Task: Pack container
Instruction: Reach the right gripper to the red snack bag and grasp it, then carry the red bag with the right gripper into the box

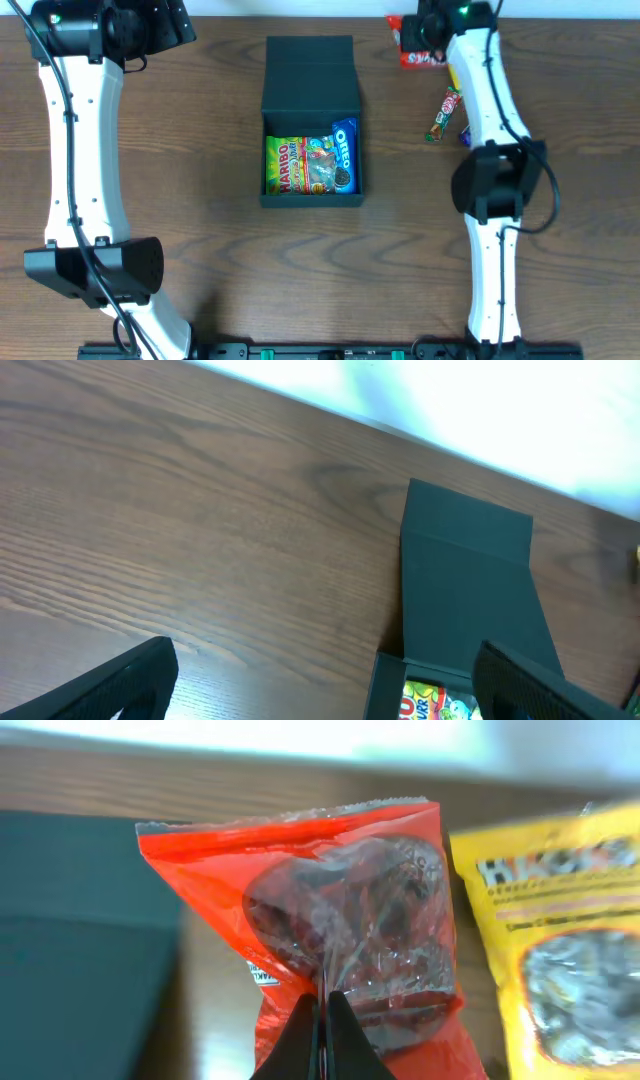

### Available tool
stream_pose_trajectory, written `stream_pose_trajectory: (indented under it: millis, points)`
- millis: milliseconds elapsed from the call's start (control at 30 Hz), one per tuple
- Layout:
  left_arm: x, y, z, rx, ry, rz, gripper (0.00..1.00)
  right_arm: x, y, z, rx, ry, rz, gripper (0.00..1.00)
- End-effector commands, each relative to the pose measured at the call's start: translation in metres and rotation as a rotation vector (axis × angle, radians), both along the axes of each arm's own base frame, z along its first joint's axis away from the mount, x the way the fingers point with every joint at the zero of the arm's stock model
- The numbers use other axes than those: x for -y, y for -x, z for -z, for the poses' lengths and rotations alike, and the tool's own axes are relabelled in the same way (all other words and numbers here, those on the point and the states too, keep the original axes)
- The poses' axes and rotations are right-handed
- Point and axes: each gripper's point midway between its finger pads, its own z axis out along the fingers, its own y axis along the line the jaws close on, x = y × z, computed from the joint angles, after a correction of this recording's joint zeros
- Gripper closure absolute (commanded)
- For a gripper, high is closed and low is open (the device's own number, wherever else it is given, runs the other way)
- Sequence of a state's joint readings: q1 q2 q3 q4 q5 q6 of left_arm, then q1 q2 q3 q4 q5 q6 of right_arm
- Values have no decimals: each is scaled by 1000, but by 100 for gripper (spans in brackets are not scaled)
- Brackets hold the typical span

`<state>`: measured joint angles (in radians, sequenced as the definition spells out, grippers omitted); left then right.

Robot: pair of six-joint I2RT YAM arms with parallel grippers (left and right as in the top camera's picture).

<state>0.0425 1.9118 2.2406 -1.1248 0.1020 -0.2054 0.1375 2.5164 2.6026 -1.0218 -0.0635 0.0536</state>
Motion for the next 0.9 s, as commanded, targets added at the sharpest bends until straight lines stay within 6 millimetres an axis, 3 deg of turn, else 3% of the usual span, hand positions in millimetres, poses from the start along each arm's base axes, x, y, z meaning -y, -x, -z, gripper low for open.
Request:
stream_pose_trajectory:
  millis: [0,133,400,600,767,867]
  points:
    - [-1,0,-10,25,1,-2,5,-36,25,-90,135,-33,-178,99]
    - [-1,0,-10,25,1,-2,5,-72,67,-111,85,-77,-301,99]
    - [-1,0,-10,25,1,-1,5,-118,134,-118,-20,-30,-466,99]
    - [-1,0,-10,25,1,-1,5,-106,176,-121,-51,13,-521,99]
    - [-1,0,-10,25,1,-1,5,-95,206,-98,-73,9,-512,99]
    - [-1,1,-10,22,1,-2,5,-100,216,-82,-113,-45,-438,99]
